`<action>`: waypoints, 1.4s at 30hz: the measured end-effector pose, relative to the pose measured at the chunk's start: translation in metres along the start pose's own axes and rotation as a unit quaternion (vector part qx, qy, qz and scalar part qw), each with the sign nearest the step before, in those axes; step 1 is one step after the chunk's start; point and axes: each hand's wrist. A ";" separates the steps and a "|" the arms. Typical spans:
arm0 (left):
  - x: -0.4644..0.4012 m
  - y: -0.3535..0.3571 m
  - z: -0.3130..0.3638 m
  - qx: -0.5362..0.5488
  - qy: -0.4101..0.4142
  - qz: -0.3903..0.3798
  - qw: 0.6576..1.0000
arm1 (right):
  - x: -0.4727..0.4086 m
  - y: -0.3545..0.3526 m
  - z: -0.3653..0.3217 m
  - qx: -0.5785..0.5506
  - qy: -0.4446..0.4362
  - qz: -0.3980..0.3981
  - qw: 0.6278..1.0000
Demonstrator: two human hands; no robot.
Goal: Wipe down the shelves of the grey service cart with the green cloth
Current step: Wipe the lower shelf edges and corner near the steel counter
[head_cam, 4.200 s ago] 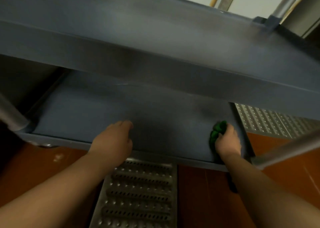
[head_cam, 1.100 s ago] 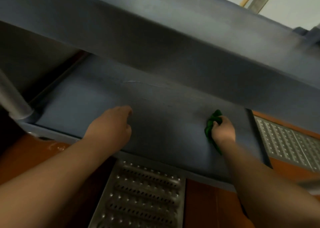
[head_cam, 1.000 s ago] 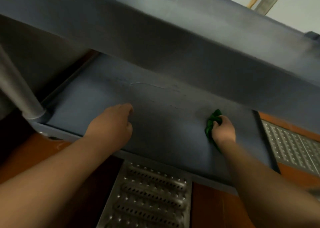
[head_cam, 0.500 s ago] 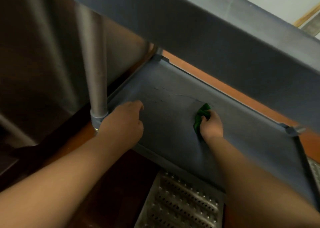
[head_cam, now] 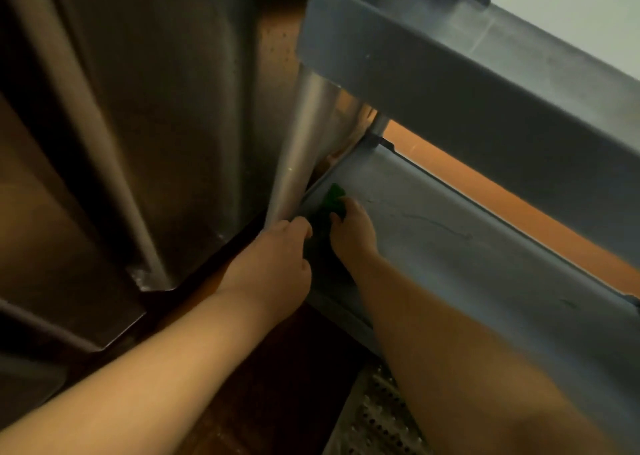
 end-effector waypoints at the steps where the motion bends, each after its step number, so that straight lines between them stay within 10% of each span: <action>1: 0.002 -0.001 -0.002 -0.003 -0.007 0.004 1.000 | 0.002 0.005 -0.007 0.000 -0.026 -0.012 1.000; 14: 0.031 0.037 0.040 -0.067 0.013 0.005 0.998 | 0.059 -0.023 0.040 0.091 -0.220 -0.090 0.967; 31: 0.074 0.182 0.174 -0.164 0.147 -0.170 0.961 | 0.257 -0.245 0.410 0.129 0.263 0.057 0.954; 42: 0.066 0.142 0.167 -0.235 0.190 -0.153 0.941 | 0.283 -0.236 0.396 0.081 0.359 0.132 0.920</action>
Point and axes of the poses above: each hand's wrist, its own x-axis away from the middle knuckle, its own y-axis out of the palm, z = x × y, and after that the axes turned 4 degrees about x, right-handed
